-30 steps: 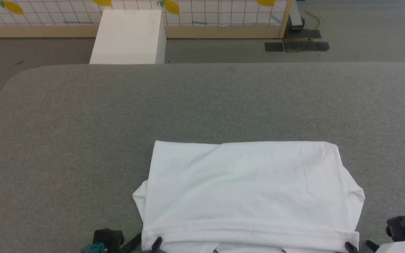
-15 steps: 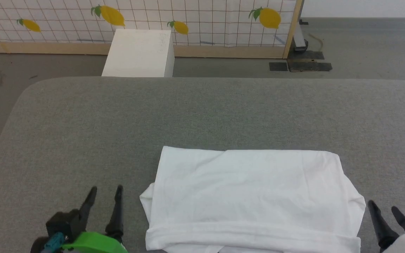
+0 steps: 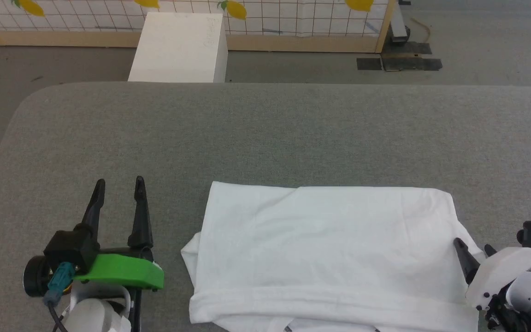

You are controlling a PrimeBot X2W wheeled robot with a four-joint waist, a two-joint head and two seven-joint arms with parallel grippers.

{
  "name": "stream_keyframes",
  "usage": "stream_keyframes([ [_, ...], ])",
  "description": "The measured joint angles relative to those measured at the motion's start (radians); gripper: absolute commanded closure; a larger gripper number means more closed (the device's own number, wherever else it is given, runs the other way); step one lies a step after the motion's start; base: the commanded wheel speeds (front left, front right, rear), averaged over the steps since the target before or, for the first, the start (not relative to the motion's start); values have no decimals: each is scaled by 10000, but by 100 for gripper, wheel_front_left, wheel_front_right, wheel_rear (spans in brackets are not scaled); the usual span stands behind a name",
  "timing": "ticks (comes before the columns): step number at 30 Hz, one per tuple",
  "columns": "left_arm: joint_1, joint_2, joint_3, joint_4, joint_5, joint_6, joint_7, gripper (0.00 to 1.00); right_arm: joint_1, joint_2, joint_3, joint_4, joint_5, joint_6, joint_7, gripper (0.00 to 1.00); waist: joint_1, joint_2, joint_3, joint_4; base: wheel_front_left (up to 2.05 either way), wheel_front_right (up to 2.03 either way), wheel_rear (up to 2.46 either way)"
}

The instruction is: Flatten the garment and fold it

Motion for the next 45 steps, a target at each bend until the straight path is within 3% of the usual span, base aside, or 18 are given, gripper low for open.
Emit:
stream_keyframes([
  [9, -164, -533, 464, 234, 430, -466, 0, 0, -848, -543, 782, 1444, 414, 0, 1187, 0, 0, 0, 97, 119, 0, 0, 0],
  [10, -163, -583, 514, 257, 460, -525, 0, 0, -891, -593, 859, 1459, 556, -2, 1419, 35, 0, 0, 90, 128, 0, 0, 0],
  [12, -160, -660, 610, 274, 598, -608, 0, 0, -905, -629, 938, 1411, 742, -4, 1678, 83, 0, 0, 80, 133, 0, 0, 0],
  [13, -160, -700, 650, 276, 650, -625, 0, 0, -896, -642, 995, 1348, 840, -4, 1732, 95, 0, 0, 75, 135, 0, 0, 0],
  [14, -158, -731, 694, 280, 683, -683, 0, 0, -873, -625, 1005, 1277, 972, -4, 1733, 100, 0, 0, 73, 136, 0, 0, 0],
  [22, -96, -951, 972, 424, 780, -970, 0, 0, -179, -483, 512, 485, 965, 0, 1325, 100, 0, 0, -11, 80, 0, 0, 0],
  [36, 42, -1135, 1093, 610, 913, -1225, 0, 0, 180, -527, -2094, -1049, -1538, 2, 1254, 100, 0, 0, -89, 85, 0, 0, 0],
  [42, 48, -1212, 1127, 669, 968, -1319, 0, 0, 489, -84, -1197, -2391, -1461, 2, 1939, 100, 0, 0, -222, 207, 0, 0, 0],
  [45, 58, -1225, 1150, 688, 978, -1350, 0, 0, 830, 63, -40, -3804, -1185, 0, 2527, 100, 0, 0, -307, 258, 0, 0, 0],
])
